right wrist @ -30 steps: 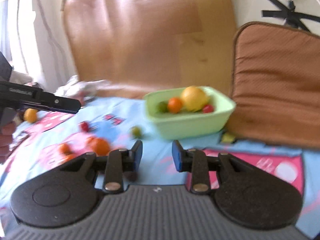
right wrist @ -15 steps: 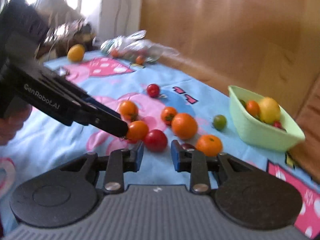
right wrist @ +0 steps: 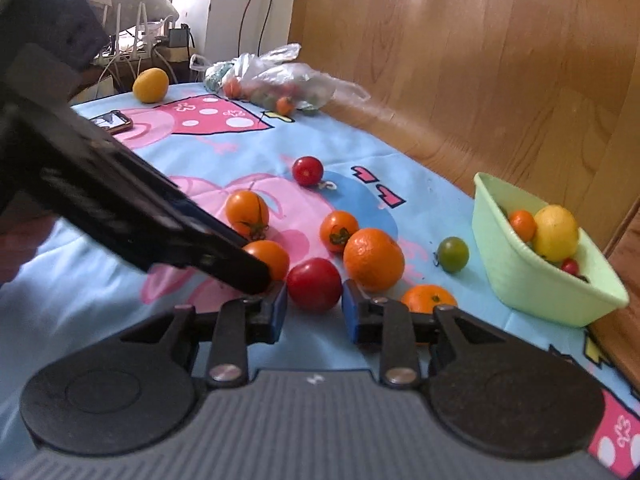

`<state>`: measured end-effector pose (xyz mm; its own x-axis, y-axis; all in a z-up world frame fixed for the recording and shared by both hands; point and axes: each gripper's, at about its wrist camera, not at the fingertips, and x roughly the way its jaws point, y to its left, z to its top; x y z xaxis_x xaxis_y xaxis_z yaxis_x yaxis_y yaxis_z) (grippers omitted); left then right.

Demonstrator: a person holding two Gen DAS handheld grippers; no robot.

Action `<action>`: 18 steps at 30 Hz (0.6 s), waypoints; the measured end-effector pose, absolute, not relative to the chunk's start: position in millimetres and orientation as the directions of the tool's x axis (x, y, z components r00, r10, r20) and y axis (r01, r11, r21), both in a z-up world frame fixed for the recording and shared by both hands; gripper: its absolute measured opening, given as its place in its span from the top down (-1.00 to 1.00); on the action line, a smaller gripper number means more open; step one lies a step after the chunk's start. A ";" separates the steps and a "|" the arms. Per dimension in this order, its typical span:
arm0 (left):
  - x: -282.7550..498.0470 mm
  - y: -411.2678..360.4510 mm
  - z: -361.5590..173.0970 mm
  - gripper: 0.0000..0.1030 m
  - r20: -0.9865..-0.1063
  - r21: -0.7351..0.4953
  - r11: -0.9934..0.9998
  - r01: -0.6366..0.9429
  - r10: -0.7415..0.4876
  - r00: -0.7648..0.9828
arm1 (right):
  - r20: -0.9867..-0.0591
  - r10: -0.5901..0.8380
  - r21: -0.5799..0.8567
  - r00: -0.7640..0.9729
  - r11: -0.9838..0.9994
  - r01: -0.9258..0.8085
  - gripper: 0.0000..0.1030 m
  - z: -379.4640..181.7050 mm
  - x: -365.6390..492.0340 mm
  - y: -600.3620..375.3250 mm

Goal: Organize fruits
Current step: 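Grasp an orange cherry tomato with the left tool while the right tool grasps a red tomato, then carry both fruits over the green basket and open both tools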

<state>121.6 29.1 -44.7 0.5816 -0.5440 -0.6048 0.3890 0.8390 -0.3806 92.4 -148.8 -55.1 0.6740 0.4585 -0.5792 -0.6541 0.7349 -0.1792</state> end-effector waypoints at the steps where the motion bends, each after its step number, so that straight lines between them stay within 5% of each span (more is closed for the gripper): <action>1: 122.1 27.6 -44.8 0.43 -0.604 -0.377 0.842 0.387 -0.540 0.587 | -0.571 0.449 -0.199 0.688 0.737 -0.646 0.38 -54.6 87.0 -150.0; 18: 116.2 -47.2 -35.0 0.44 -0.616 -0.406 0.742 0.533 -0.653 0.440 | -0.522 0.373 -0.056 0.767 0.882 -0.467 0.38 -56.5 28.2 -239.8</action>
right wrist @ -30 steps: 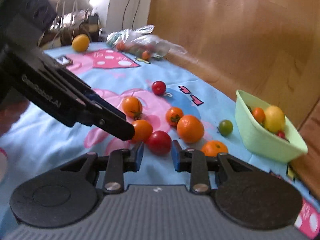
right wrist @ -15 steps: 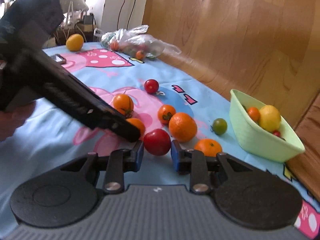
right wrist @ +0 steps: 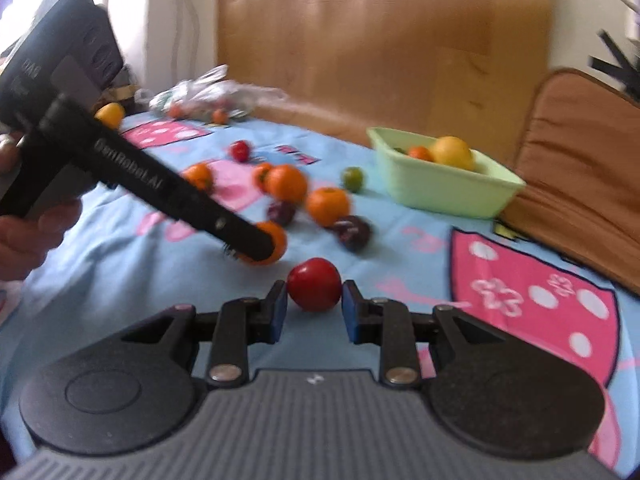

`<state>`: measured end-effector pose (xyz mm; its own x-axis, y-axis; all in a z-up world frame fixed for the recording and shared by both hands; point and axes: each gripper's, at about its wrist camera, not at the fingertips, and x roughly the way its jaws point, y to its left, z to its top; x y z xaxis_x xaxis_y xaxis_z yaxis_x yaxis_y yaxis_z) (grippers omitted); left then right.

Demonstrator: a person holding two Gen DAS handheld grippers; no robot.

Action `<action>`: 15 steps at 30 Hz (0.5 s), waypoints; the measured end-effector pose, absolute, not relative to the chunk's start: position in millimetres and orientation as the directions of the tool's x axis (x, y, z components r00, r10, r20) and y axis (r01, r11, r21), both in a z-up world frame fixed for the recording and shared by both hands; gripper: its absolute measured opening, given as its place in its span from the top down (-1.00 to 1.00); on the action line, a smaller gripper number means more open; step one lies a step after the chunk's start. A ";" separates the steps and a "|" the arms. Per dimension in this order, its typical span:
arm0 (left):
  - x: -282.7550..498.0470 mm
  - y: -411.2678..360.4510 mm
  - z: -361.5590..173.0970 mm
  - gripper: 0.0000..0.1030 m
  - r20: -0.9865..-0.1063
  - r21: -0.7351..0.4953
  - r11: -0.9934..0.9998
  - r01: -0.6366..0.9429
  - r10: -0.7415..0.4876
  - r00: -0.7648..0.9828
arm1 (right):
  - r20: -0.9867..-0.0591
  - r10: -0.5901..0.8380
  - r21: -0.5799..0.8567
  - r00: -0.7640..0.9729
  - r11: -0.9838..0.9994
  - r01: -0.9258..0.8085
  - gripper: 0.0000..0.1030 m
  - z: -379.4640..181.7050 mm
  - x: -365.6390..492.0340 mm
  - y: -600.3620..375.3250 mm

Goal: Organize fruits
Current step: 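Carry both fruits over the green basket and open both tools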

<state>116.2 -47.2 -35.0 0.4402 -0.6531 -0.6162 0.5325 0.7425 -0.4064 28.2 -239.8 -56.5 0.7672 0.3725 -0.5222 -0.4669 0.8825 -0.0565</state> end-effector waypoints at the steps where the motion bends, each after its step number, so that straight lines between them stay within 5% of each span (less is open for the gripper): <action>1: 120.8 -51.9 -30.7 0.44 -0.615 -0.402 0.740 0.539 -0.655 0.440 | -0.511 0.366 -0.052 0.778 0.890 -0.453 0.38 -53.6 31.8 -245.3; 8: 195.2 -87.1 16.7 0.44 -0.591 -0.365 0.771 0.522 -0.625 0.510 | -0.418 0.307 -0.004 0.855 0.941 -0.340 0.38 -18.0 100.1 -280.0; 15: 265.2 -113.5 18.7 0.43 -0.622 -0.343 0.825 0.450 -0.558 0.550 | -0.425 0.259 0.031 0.867 0.962 -0.272 0.38 -14.5 174.9 -291.1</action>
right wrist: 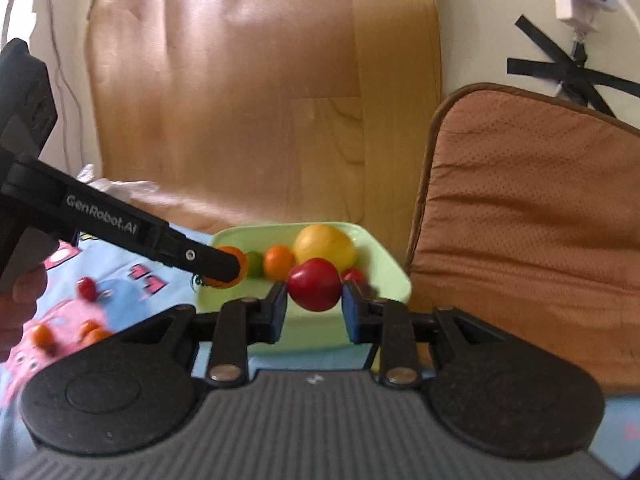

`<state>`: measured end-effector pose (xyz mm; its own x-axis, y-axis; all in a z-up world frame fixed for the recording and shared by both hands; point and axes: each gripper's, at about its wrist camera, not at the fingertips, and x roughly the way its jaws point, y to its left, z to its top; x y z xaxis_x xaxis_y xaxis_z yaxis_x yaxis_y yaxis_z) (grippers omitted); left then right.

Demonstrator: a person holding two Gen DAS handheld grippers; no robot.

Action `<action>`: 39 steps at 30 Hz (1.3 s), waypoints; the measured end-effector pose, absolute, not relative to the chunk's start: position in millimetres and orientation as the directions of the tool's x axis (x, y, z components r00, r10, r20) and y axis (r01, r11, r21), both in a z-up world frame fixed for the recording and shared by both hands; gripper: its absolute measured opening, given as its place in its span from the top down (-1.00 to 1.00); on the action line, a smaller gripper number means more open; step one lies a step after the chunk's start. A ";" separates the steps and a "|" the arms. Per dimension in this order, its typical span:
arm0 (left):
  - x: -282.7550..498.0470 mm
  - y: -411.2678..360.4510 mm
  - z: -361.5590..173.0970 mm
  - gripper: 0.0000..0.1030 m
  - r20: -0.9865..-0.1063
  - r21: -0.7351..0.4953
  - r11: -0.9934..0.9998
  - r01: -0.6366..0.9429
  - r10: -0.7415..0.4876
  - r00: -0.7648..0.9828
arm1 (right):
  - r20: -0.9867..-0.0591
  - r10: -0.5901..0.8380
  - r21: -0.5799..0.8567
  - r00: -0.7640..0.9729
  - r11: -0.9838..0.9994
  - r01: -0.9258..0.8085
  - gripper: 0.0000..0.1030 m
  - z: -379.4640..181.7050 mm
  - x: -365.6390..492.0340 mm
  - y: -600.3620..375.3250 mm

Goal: Organize fruits
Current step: 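Carry both fruits over the green basket and open both tools, then grasp a tangerine with the left tool while the right tool grasps a dark plum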

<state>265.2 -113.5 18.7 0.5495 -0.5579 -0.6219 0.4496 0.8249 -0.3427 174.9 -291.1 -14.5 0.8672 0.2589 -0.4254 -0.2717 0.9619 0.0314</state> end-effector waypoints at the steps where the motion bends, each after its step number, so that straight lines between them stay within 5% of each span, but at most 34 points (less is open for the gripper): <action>1: 271.7 -116.6 15.5 0.43 -0.631 -0.332 0.832 0.443 -0.546 0.552 | -0.430 0.258 0.030 0.865 0.962 -0.272 0.38 -15.6 182.4 -290.8; 13: 289.6 -125.3 -6.9 0.36 -0.669 -0.303 0.855 0.421 -0.506 0.545 | -0.483 0.268 0.007 0.834 0.953 -0.302 0.35 -30.1 216.9 -281.3; 24: 215.1 -67.5 23.6 0.34 -0.572 -0.404 0.779 0.480 -0.625 0.532 | -0.426 0.393 0.120 0.815 0.917 -0.379 0.35 -19.5 130.6 -288.4; 28: 193.8 -73.2 13.4 0.18 -0.626 -0.359 0.772 0.525 -0.616 0.478 | -0.462 0.455 0.133 0.761 0.884 -0.448 0.29 -32.9 93.6 -274.7; 30: 192.1 -80.2 6.4 0.12 -0.671 -0.315 0.790 0.526 -0.577 0.465 | -0.482 0.450 0.101 0.752 0.881 -0.462 0.00 -38.8 84.6 -263.8; 39: 195.1 -89.3 -7.6 0.00 -0.733 -0.258 0.825 0.503 -0.506 0.455 | -0.570 0.392 0.047 0.722 0.893 -0.448 0.03 -59.2 105.9 -238.9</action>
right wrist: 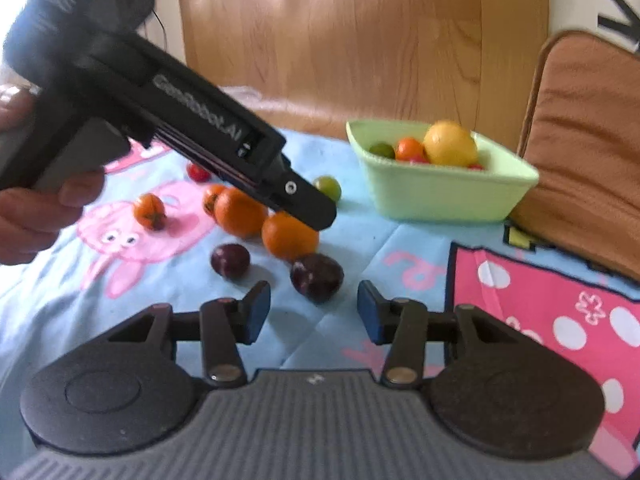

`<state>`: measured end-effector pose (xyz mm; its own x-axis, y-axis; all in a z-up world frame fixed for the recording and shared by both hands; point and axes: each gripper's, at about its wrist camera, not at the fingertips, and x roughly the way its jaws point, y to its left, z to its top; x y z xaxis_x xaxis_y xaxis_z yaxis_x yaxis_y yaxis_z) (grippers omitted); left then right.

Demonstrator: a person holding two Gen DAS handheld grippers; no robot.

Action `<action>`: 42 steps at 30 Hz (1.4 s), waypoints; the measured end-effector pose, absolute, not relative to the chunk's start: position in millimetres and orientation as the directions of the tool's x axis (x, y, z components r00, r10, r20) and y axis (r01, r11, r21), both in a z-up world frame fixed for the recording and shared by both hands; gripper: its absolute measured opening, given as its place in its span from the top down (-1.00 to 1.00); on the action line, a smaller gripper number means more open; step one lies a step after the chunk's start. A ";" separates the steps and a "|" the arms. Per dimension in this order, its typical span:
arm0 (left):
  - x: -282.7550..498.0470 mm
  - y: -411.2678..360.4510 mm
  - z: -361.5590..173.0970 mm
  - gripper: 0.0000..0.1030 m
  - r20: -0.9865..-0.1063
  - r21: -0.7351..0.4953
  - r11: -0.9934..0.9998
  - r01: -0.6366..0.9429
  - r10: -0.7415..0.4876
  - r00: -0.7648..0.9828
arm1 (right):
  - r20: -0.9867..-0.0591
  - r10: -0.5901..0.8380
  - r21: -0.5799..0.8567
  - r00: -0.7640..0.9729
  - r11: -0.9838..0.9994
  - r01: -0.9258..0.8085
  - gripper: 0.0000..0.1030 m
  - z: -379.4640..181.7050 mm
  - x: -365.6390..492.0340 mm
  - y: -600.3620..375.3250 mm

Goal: Organize fruits
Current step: 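Grasp a tangerine with the left tool while the right tool grasps a dark plum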

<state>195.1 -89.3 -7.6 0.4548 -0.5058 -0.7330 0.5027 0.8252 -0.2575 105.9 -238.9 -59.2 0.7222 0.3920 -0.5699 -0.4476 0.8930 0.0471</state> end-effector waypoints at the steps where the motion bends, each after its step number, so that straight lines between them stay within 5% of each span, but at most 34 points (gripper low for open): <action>1: 194.9 -91.5 -8.6 -0.01 -0.738 -0.242 0.831 0.501 -0.492 0.461 | -0.565 0.392 0.052 0.726 0.895 -0.442 0.03 -60.5 105.9 -238.5; 8: 194.9 -89.6 -10.6 0.01 -0.745 -0.213 0.850 0.481 -0.460 0.483 | -0.562 0.384 0.063 0.733 0.903 -0.425 0.21 -61.7 104.7 -239.2; 11: 194.8 -94.8 -14.3 0.21 -0.763 -0.212 0.848 0.485 -0.454 0.460 | -0.561 0.384 0.058 0.734 0.902 -0.427 0.38 -61.7 105.2 -236.9; 29: 112.1 -83.0 -7.4 0.31 -0.693 -0.269 0.796 0.542 -0.551 0.466 | -0.512 0.344 -0.023 0.787 0.910 -0.413 0.39 -50.6 21.2 -237.4; 42: 89.7 1.6 -24.2 0.31 -0.674 -0.320 0.862 0.393 -0.499 0.544 | -0.544 0.448 -0.032 0.709 0.833 -0.552 0.38 -63.2 32.1 -171.6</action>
<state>89.7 1.6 -24.2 0.5443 -0.4992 -0.6742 0.3933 0.8617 -0.3205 32.1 -171.6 -63.2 0.7089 0.4485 -0.5444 -0.5520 0.8332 -0.0324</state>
